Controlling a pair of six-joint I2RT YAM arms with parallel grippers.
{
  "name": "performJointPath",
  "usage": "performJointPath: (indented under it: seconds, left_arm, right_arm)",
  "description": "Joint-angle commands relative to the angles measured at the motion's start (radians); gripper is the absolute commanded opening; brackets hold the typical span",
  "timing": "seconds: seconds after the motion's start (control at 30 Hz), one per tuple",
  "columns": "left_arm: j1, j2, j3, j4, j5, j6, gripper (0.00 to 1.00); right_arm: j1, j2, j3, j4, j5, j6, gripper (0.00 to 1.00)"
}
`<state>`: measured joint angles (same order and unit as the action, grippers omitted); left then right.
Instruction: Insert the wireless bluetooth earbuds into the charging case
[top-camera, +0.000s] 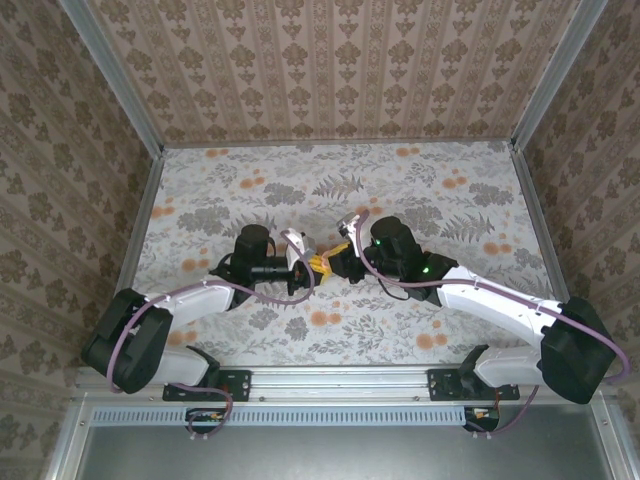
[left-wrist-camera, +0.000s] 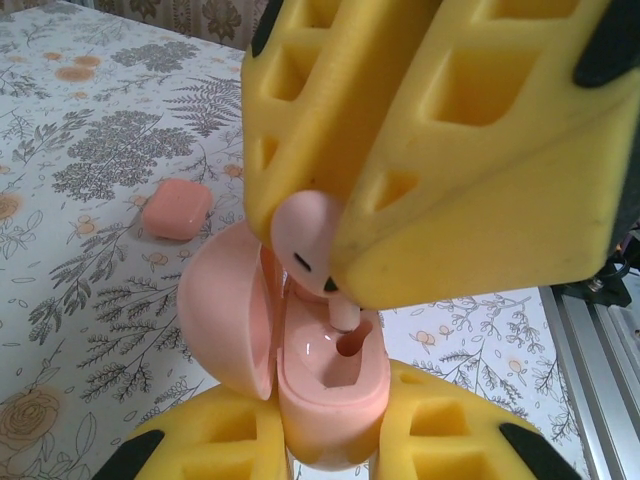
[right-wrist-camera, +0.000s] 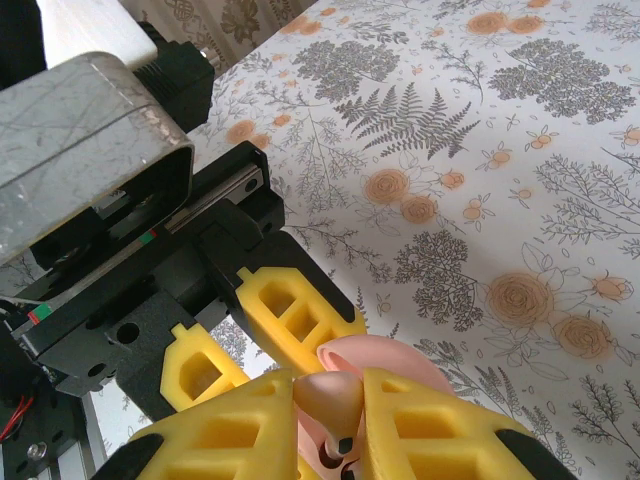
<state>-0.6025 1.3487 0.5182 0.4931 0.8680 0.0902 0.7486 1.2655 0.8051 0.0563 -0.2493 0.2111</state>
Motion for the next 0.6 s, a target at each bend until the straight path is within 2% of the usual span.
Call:
performJointPath:
  seconds: [0.0,0.33,0.57]
  left_arm:
    - [-0.006,-0.006,0.039,0.004,0.031,-0.005,0.11]
    - [-0.006,-0.011,0.046,0.019,0.025,-0.020,0.11]
    - [-0.006,-0.018,0.047,0.010,0.023,-0.015,0.11]
  right_arm:
    - [0.000,0.015,0.029,0.006,-0.033,-0.015,0.20]
    - [0.003,0.022,0.030,-0.040,-0.034,-0.038,0.21]
    - [0.004,-0.005,0.030,-0.032,-0.031,-0.035,0.34]
